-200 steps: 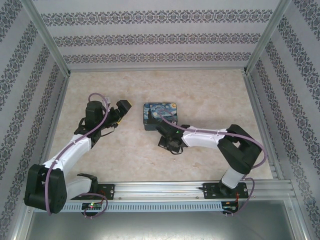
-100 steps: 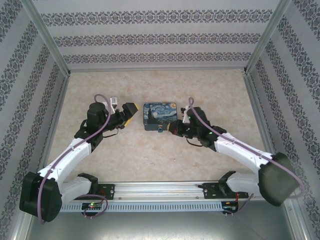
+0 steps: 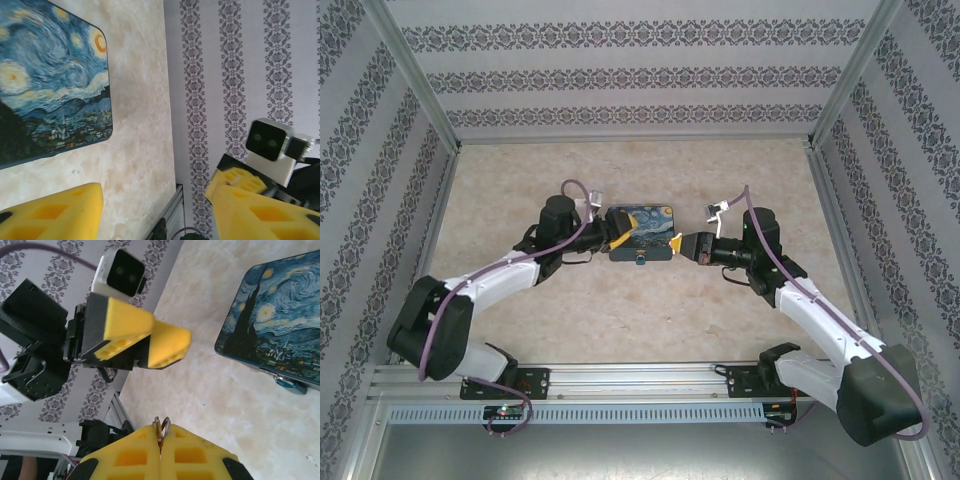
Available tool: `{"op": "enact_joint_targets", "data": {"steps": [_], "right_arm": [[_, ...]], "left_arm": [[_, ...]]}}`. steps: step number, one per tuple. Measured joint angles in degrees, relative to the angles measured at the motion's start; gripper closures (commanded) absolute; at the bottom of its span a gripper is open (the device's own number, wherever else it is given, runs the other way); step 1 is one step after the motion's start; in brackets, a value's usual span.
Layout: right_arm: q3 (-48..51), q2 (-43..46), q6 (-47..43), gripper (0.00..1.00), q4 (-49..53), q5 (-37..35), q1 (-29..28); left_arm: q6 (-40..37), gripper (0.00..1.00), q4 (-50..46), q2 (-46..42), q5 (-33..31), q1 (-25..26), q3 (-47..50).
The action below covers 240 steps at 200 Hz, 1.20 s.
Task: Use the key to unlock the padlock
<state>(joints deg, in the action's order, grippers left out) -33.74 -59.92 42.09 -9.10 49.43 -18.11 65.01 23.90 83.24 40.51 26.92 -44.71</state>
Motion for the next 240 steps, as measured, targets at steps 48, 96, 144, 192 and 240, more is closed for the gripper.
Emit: {"op": "enact_joint_targets", "data": {"steps": [48, 96, 144, 192, 240], "right_arm": [[4.1, 0.2, 9.9, 1.00, -6.3, -8.7, -0.8], [6.0, 0.2, 25.9, 1.00, -9.0, -32.0, -10.1], [4.9, -0.6, 34.4, 1.00, -9.6, -50.8, -17.2], [3.3, -3.1, 38.0, 1.00, -10.7, -58.6, -18.8], [2.0, -5.9, 39.9, 1.00, -12.5, -60.1, -18.9]], "left_arm": [[4.0, 0.55, 7.1, 1.5, -1.8, 2.8, -1.4], [13.2, 0.59, 20.0, 6.5, -6.2, 5.3, 0.9], [19.2, 0.61, 26.8, 11.6, -9.4, 7.8, 2.2], [21.2, 0.63, 31.6, 12.5, -12.3, 9.7, 2.5], [23.0, 0.65, 34.3, 15.6, -13.6, 10.9, 2.5]]}}
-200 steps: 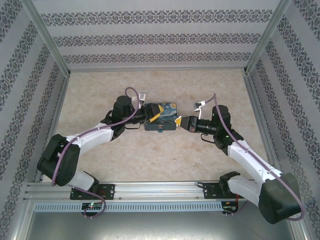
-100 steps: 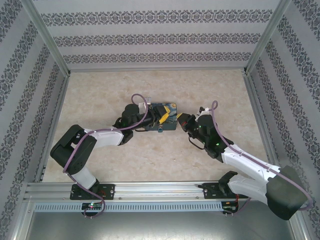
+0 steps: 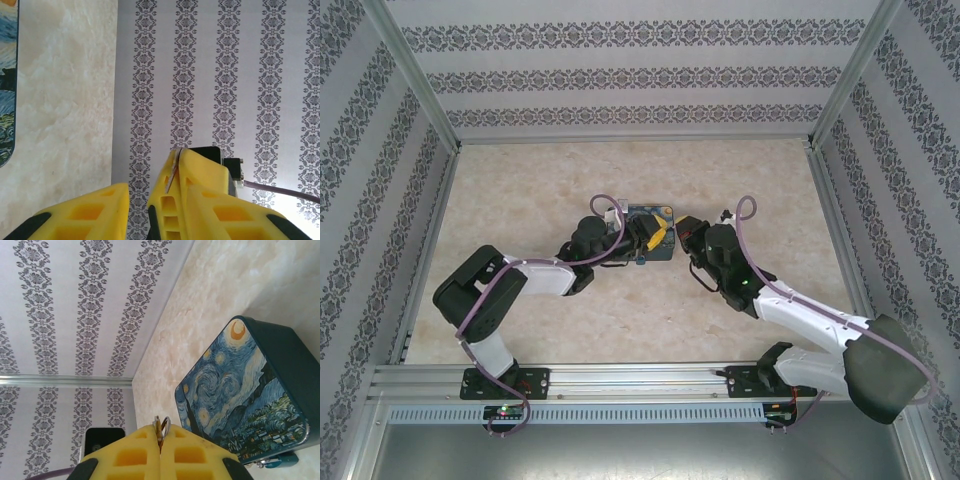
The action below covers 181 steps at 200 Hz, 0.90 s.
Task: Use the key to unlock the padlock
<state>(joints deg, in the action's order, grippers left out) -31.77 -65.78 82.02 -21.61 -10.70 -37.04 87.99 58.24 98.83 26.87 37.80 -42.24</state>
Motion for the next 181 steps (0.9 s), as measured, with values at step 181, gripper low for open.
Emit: {"op": "enact_joint_targets", "data": {"steps": [181], "right_arm": [[-0.5, -3.7, 3.6, 1.00, -4.7, -0.2, -0.7]], "left_arm": [[2.5, 0.85, 4.6, 2.8, -3.4, 1.3, -1.3]]}}
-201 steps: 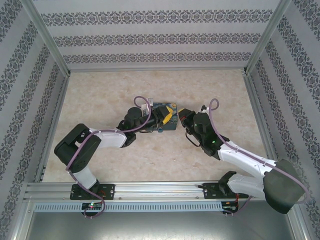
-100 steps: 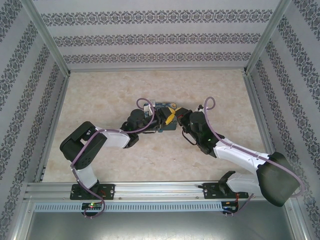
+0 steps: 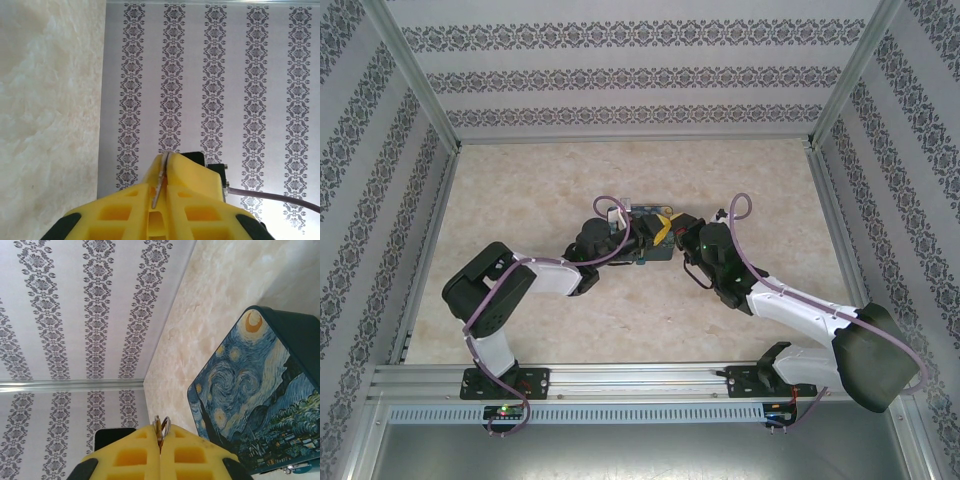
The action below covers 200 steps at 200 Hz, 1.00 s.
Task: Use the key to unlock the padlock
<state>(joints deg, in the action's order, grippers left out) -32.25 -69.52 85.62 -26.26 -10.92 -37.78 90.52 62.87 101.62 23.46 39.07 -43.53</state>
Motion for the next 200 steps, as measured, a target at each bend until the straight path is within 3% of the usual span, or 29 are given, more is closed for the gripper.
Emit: {"op": "enact_joint_targets", "data": {"steps": [49, 72, 105, 122, 133, 161, 200], "right_arm": [[0.0, 0.0, 0.0, 1.00, -0.2, 0.0, 0.0], [0.0, 0.0, 0.2, 1.00, -0.1, 0.0, 0.0], [0.0, 0.0, 0.2, 1.00, -0.2, -0.5, 0.1], [0.1, 0.2, 0.0, 0.54, -0.1, -0.6, 0.1], [0.3, 0.8, 0.0, 0.40, 0.2, -0.2, 0.2], [1.4, 6.1, -1.2, 0.34, 2.6, 1.2, 3.0], [3.0, 16.4, -4.6, 0.31, 9.9, 4.8, 11.8]], "left_arm": [[0.0, 0.91, 0.6, 0.2, -0.2, 0.4, 0.0], [0.1, 1.00, 0.8, 0.4, -0.2, 0.4, 0.0], [0.2, 1.00, 1.1, 0.9, -0.2, 0.4, -0.5], [0.2, 1.00, 1.2, 1.0, -0.1, 0.4, -0.6], [0.1, 1.00, 1.2, 1.0, -0.2, 0.3, -0.7], [-0.7, 1.00, 1.0, 1.0, 0.1, 0.3, -0.7], [-3.9, 1.00, -1.5, 1.0, 3.7, -0.2, -1.1]]}}
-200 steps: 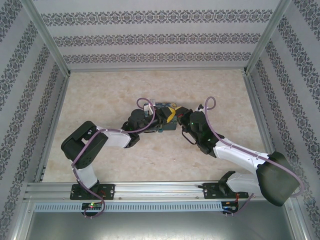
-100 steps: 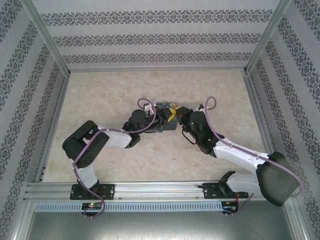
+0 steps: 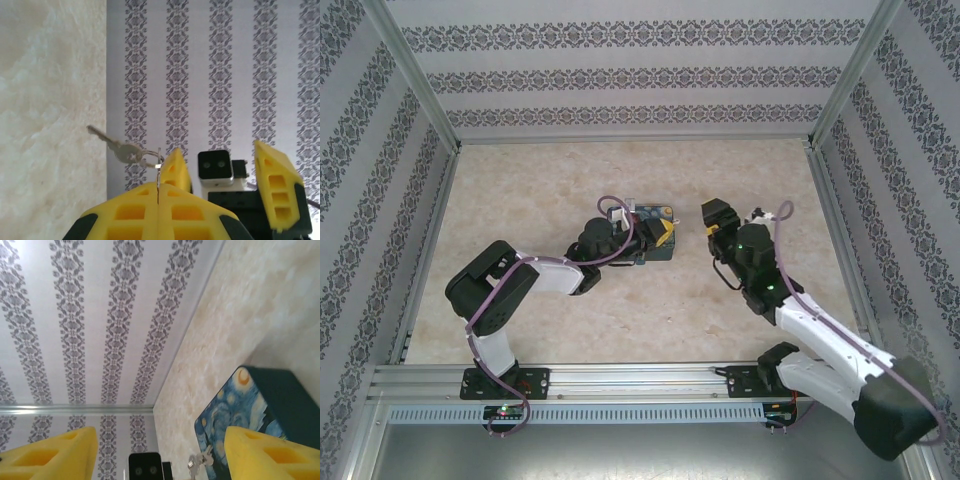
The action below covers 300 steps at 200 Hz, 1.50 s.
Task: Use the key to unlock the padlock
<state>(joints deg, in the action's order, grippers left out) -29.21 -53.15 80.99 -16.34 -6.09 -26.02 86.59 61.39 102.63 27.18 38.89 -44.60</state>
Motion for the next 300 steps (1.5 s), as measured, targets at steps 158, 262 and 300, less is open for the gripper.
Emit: {"op": "enact_joint_targets", "data": {"steps": [158, 262, 300], "right_arm": [[-9.3, -15.1, -26.1, 0.47, 0.2, 45.5, 13.9], [-7.9, -20.2, -25.9, 0.61, -8.2, 53.8, 11.9], [-6.6, -20.6, -25.7, 0.66, -10.2, 55.1, 11.5]], "left_arm": [[-37.3, 1.00, -43.5, -7.5, 27.7, -6.7, -15.1], [-41.0, 1.00, -47.8, -6.5, 31.5, -8.0, -17.6], [-41.2, 1.00, -47.8, -6.5, 31.5, -8.5, -17.7]]}}
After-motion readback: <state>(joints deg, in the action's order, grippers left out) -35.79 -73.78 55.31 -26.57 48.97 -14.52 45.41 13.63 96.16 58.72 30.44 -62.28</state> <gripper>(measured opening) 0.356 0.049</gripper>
